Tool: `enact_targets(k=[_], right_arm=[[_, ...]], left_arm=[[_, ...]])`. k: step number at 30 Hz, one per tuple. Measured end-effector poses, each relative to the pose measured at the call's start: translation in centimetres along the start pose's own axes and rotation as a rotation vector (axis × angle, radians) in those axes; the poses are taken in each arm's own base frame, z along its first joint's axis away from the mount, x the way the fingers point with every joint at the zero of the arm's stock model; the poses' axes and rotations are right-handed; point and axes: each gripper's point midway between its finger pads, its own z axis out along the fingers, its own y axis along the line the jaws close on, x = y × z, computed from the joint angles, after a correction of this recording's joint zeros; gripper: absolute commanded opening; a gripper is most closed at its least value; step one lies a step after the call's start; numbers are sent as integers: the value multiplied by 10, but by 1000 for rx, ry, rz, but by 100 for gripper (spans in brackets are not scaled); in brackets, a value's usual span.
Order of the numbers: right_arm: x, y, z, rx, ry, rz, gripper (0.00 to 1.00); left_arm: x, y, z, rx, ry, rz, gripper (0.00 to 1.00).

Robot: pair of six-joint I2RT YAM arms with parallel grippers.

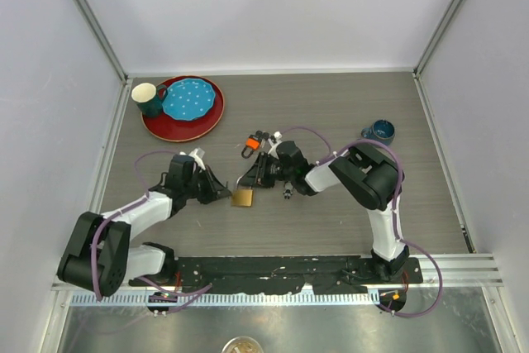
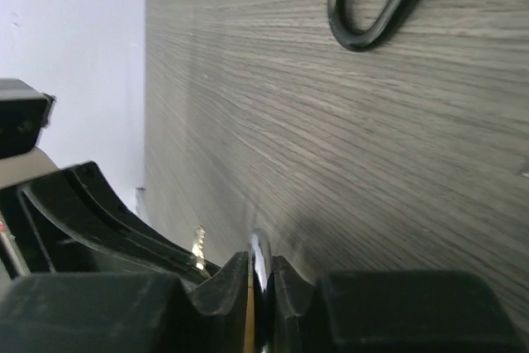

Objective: Lock with the key
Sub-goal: Place the lock at the center of the board.

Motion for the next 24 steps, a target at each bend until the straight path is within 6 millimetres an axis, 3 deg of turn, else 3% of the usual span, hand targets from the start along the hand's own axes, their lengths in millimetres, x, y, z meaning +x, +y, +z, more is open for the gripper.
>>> enact_targets(k=[3,8,20,24], right_arm=[[3,-11,-1,48,13,-15,40],[-3,-6,-3,79,9,-70,50],[-12,-11,-18,199,4,-176,60],[-16,-6,-22,211,1,-207,60]], left_arm=[[2,4,3,-10,11,-3,0],[5,8,6,-20,25,-1,0],[7,12,10,-29,37,6,6],[7,13,10,-29,39,24,16]])
